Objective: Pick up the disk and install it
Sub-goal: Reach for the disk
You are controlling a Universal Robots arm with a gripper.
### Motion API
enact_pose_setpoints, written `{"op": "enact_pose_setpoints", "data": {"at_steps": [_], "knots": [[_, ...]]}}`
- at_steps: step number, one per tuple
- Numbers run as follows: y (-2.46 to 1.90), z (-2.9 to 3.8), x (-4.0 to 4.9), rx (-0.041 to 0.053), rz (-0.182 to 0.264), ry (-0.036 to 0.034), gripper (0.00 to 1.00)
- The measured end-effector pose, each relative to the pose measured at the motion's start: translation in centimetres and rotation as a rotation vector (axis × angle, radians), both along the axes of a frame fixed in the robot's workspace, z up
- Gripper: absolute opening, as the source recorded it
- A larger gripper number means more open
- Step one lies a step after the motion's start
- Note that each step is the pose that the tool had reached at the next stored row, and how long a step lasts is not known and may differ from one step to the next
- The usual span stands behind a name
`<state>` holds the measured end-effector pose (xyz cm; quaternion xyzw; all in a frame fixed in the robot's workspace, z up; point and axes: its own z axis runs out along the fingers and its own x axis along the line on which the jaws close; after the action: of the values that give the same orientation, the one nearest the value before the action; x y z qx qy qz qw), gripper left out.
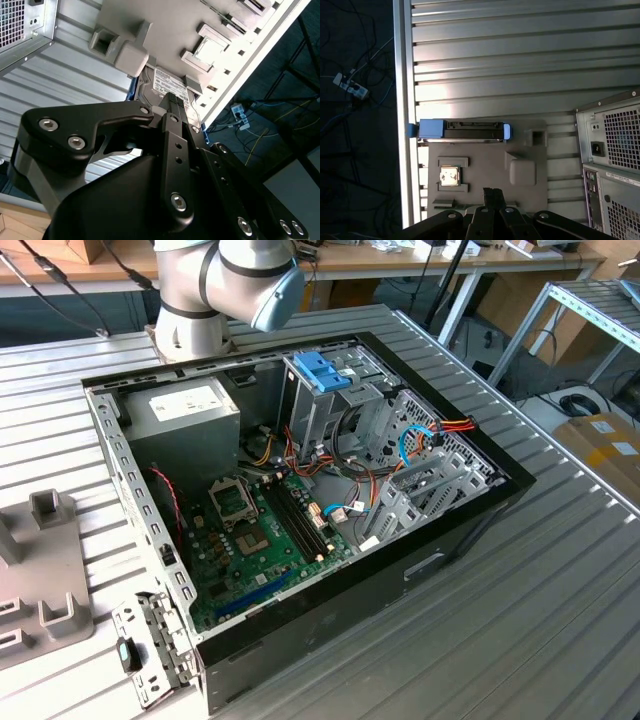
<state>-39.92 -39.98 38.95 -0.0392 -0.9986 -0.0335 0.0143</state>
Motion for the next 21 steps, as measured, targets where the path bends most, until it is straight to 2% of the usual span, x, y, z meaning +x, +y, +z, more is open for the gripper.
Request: {"op": "enact_pose_setpoints", "data": {"at_steps": [21], "knots": [[0.0, -0.01, -0.96, 0.0, 0.0, 0.0, 0.11]]}}
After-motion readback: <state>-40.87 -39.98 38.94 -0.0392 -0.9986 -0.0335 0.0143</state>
